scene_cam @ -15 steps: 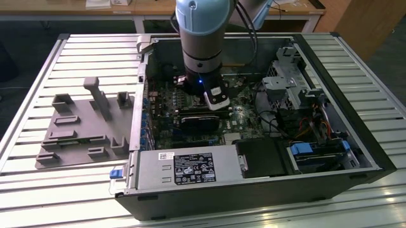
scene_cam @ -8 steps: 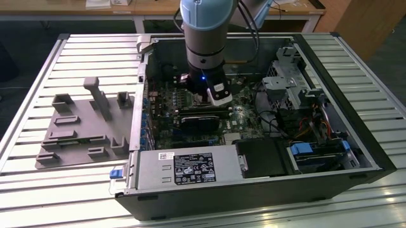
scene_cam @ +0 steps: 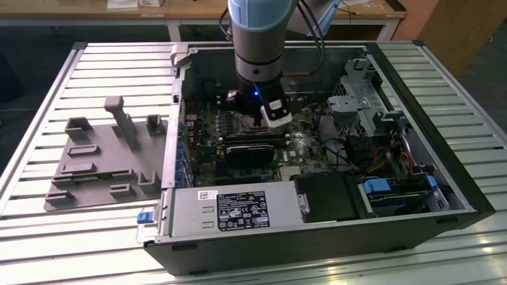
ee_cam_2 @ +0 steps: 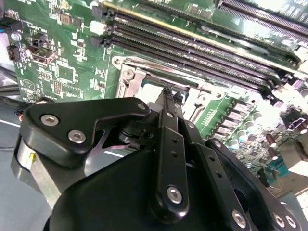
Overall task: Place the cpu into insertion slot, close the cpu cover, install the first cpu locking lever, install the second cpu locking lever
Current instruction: 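Install the second cpu locking lever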
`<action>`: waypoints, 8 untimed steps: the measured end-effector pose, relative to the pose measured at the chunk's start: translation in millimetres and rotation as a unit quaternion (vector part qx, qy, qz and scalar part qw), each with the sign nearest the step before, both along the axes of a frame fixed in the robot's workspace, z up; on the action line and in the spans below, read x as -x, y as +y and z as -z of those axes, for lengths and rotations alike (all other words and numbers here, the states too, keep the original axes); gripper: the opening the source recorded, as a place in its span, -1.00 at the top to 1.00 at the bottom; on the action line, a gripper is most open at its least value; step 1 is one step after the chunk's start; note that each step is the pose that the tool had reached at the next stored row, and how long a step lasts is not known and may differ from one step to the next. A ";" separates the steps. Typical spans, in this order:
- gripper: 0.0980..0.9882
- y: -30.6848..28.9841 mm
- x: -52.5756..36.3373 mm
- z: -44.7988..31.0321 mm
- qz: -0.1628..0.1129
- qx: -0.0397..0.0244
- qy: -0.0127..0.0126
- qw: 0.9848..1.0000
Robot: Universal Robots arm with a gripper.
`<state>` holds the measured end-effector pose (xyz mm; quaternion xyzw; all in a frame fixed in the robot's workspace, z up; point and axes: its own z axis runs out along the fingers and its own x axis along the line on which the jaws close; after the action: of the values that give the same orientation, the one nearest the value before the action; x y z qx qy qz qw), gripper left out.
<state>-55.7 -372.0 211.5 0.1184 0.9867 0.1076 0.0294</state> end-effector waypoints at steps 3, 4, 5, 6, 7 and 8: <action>0.99 5.1 -0.5 0.0 0.000 0.003 0.000 1.000; 0.99 7.1 -0.7 0.0 0.000 0.005 0.000 1.000; 0.99 9.2 -0.9 0.0 0.000 0.006 0.000 1.000; 0.99 11.1 -1.1 0.0 0.000 0.008 0.000 1.000; 0.99 12.5 -1.2 0.0 0.000 0.010 0.000 1.000; 0.99 13.6 -1.2 -0.1 0.000 0.011 0.000 1.000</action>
<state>-54.5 -358.4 211.6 0.1181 0.9878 0.0968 0.0306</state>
